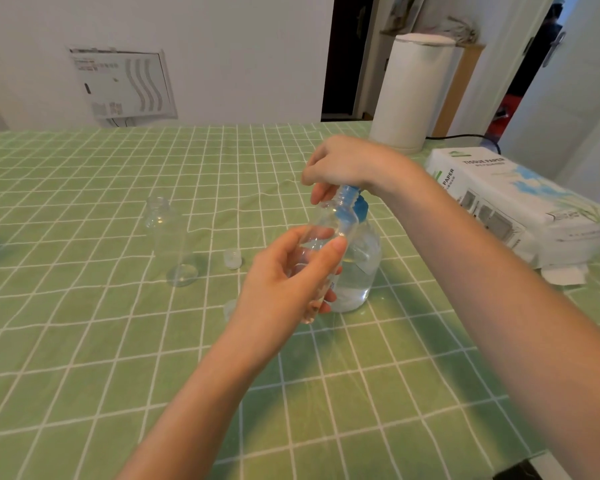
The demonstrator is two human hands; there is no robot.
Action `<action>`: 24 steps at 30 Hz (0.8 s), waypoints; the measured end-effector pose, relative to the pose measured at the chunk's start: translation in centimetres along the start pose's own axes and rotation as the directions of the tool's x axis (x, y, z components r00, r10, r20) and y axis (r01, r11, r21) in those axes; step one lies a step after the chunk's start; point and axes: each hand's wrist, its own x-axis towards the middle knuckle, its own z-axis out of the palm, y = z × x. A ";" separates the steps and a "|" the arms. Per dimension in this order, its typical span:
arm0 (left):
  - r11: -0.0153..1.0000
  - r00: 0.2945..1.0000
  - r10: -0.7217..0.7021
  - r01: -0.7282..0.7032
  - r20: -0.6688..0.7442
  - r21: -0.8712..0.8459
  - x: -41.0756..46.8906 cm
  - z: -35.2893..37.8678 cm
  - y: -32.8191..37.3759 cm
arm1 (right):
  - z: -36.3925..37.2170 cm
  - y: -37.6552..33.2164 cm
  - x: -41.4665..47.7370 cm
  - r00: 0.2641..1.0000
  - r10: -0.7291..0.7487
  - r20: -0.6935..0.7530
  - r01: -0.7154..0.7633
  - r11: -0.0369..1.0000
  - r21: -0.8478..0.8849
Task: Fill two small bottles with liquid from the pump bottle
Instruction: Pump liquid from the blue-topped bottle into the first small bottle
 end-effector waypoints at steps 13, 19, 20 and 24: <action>1.000 1.000 0.005 -0.005 0.004 0.018 -0.1 -0.1 -0.3 | 0.2 0.2 0.1 1.000 0.002 0.027 -0.002 1.000 0.005; 1.000 1.000 0.012 -0.012 0.001 -0.007 0.0 0.1 0.0 | -0.4 -0.1 0.1 1.000 -0.014 0.016 0.014 1.000 -0.005; 1.000 1.000 0.014 -0.014 0.001 -0.011 0.1 0.1 0.1 | -0.5 -0.1 0.0 1.000 -0.020 0.013 0.020 1.000 -0.003; 1.000 1.000 0.012 -0.012 0.000 -0.017 0.1 0.2 0.2 | -1.5 -0.5 -0.2 0.999 -0.046 -0.023 0.047 0.997 0.053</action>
